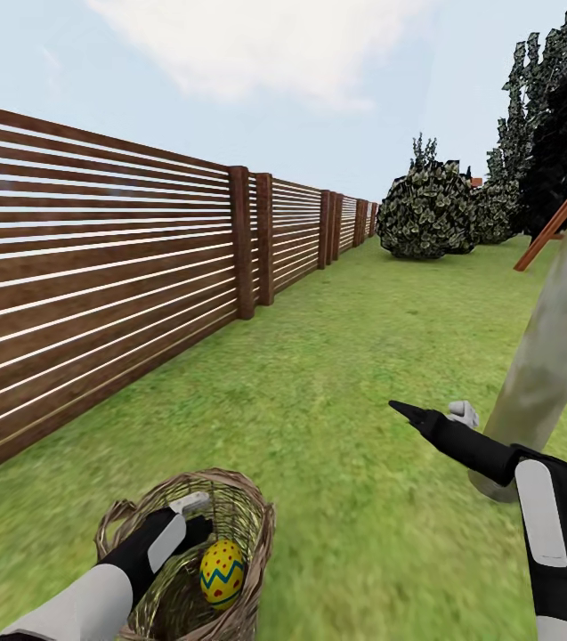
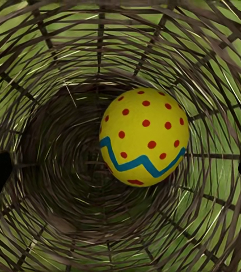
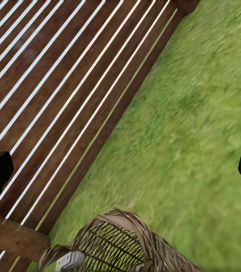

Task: Take the three Easter eggs out of the wicker basket on the lawn in the garden, then place them on the lawn next to a single tree (choose any tree) so that all three eggs are next to the same tree and none are left in the basket.

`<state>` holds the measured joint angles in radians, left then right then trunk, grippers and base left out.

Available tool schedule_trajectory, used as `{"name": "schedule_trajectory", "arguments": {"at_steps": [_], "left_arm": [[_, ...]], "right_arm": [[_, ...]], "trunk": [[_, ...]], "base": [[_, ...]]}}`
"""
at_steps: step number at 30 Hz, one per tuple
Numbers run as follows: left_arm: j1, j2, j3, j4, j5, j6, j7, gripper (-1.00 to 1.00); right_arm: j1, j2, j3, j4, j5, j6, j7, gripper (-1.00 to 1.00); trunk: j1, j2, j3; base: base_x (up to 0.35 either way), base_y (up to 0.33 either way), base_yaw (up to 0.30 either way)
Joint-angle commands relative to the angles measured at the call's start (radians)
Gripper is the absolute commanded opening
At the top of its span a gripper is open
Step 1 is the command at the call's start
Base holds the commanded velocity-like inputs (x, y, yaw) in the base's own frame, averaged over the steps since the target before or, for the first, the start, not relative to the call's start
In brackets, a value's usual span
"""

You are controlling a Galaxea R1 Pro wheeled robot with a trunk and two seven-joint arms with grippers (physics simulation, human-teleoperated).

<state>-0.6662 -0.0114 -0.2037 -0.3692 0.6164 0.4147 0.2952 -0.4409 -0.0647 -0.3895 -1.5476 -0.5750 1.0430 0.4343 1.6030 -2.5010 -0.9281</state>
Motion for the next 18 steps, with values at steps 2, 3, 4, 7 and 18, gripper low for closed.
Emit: {"name": "schedule_trajectory", "arguments": {"at_steps": [2,3,4,7,18], "left_arm": [[-0.001,0.001,-0.008,-0.003,0.011,0.002,0.012,1.0],[-0.001,0.002,-0.008,-0.003,0.011,0.002,0.012,1.0],[-0.001,0.002,-0.008,-0.004,0.011,0.002,0.013,1.0],[-0.001,0.002,-0.008,-0.004,0.011,0.003,0.014,1.0],[-0.001,0.002,-0.01,-0.003,0.011,0.003,0.015,1.0]], "right_arm": [[-0.001,-0.004,-0.002,0.0,-0.003,0.004,0.01,1.0],[-0.001,-0.005,-0.002,0.0,-0.008,0.004,0.01,1.0],[-0.001,-0.005,-0.002,0.0,-0.014,0.004,0.01,1.0],[-0.001,-0.006,-0.002,0.0,-0.031,0.004,0.011,1.0],[0.0,-0.008,-0.002,0.0,-0.034,0.004,0.011,1.0]], "trunk": [[0.0,0.0,-0.001],[0.0,0.0,-0.001],[0.0,0.0,-0.001],[0.0,0.0,-0.001],[0.0,0.0,-0.001]], "base": [[0.0,0.0,0.0],[0.0,0.0,0.0],[0.0,0.0,0.0],[0.0,0.0,0.0],[0.044,0.0,0.0]]}}
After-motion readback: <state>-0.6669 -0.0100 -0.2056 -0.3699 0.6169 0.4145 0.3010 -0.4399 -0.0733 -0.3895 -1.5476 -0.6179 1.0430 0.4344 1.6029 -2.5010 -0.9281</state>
